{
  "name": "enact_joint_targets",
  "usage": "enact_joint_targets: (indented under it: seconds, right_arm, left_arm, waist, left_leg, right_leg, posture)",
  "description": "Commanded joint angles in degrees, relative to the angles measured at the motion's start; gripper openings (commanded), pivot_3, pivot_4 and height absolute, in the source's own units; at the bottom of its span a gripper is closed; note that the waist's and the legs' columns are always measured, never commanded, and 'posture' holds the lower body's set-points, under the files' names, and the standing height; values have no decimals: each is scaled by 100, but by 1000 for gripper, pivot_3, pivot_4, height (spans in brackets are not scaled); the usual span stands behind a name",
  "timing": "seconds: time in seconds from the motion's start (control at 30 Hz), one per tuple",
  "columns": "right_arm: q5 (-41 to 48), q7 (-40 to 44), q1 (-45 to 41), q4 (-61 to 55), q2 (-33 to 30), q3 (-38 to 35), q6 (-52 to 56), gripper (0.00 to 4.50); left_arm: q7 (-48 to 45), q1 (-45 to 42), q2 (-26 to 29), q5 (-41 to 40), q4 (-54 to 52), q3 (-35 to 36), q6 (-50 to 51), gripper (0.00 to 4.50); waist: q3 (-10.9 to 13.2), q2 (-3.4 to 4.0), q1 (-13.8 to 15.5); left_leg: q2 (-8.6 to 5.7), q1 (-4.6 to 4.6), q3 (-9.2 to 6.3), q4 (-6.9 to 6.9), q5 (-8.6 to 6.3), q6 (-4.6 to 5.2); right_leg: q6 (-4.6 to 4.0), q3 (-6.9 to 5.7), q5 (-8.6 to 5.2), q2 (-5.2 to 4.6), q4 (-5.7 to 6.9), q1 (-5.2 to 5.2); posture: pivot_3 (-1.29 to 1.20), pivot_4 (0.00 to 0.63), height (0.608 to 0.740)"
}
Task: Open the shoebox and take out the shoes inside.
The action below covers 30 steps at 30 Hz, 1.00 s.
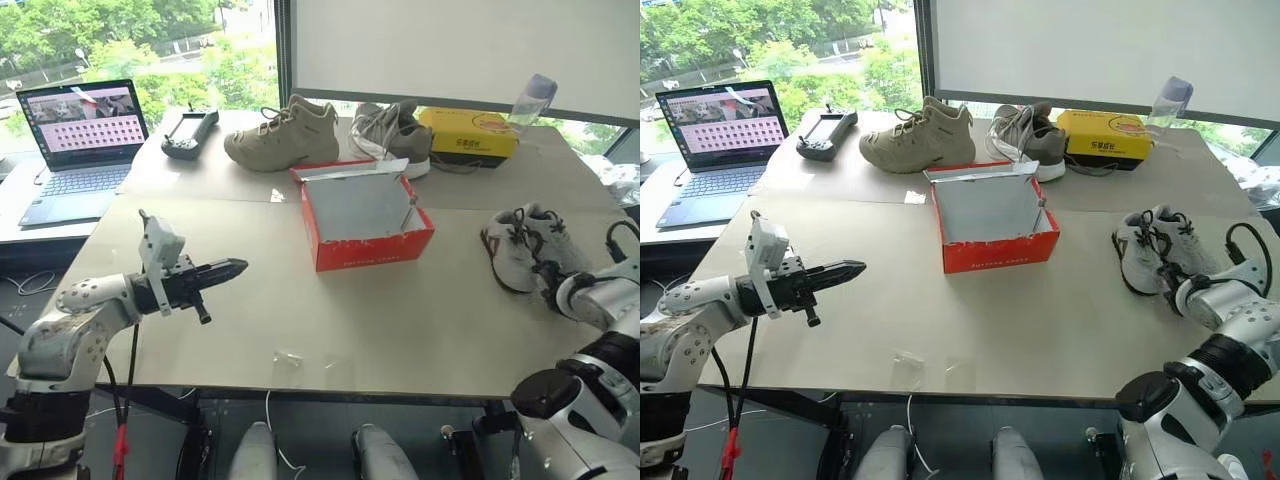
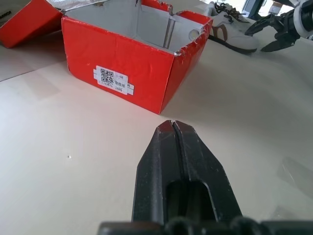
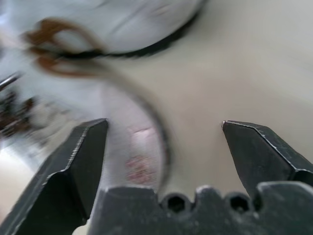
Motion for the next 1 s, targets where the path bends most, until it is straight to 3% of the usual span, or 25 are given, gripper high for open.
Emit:
enact_joint_targets:
  seconds: [0.03,0.17,0.3,0.4,0.47,0.53,0.6,0.7,0.87,1.0]
  right_arm:
    - [-190,-475,-12,-978,16,-58,241,4480]
    - [-477,-429,30,-1930,-75,834,425,4480]
    - [-648,250,253,-2530,-547,2116,311,4480]
    - [-411,1547,442,-2868,-1066,3205,-156,4480]
    - [47,2529,580,-3080,-1089,3549,-375,4480]
    - [356,3838,1396,-3748,-1393,4352,-752,4480]
    - [301,4376,2019,-4005,-1572,4793,-1042,4480]
    - [-18,4463,2443,-3849,-1540,5049,-1479,4480]
    - [-1311,4093,2892,-3255,-1541,5838,-2598,4480]
    - [-1869,3545,2961,-2552,-1021,5823,-3312,4480]
  left_arm:
    - [-83,-141,12,21,19,27,-141,0]
    - [-156,-162,18,50,55,14,-156,0]
    - [-250,-126,12,0,48,62,-154,0]
    - [-320,-33,1,-65,32,175,-171,0]
    - [-198,-32,-73,-51,63,233,-182,0]
    - [344,-97,-354,89,242,358,-239,0]
    - [910,-183,-629,294,398,444,-310,0]
    - [1713,-249,-1032,524,560,620,-467,0]
    - [3394,-176,-1887,1087,596,901,-805,0]
    - [4721,-49,-2695,1506,349,1001,-1030,0]
  waist:
    - [8,17,-37]
    - [15,46,-155]
    - [15,58,-239]
    - [16,59,-253]
    - [15,59,-267]
    - [15,58,-241]
    - [11,51,-186]
    - [12,52,-85]
    - [9,47,-52]
    - [5,40,-53]
  left_leg:
    - [0,-3,0,-4,0,0]
    - [0,-38,13,-2,6,8]
    - [1,-31,13,-7,11,17]
    - [0,-30,21,-4,11,18]
    - [1,-29,23,-2,11,18]
    - [4,-28,19,-3,11,18]
    - [5,-27,16,-7,11,18]
    - [1,-47,19,6,11,16]
    - [-7,-61,20,28,12,16]
    - [-6,-53,18,29,13,14]
  right_leg:
    - [2,1,-1,0,2,-7]
    - [30,21,17,4,34,-68]
    - [14,23,12,6,41,-71]
    - [-3,32,3,6,40,-71]
    - [-3,35,3,6,38,-71]
    - [-2,31,3,8,39,-68]
    - [19,22,5,7,39,-59]
    - [40,21,9,3,34,-66]
    - [55,25,28,-2,29,-71]
    - [52,25,34,1,28,-65]
  posture:
    - [0,150,712]
    - [0,150,712]
    - [0,150,712]
    - [0,150,712]
    - [0,150,712]
    - [0,150,712]
    - [0,150,712]
    - [0,150,712]
    - [0,150,712]
    - [0,150,712]
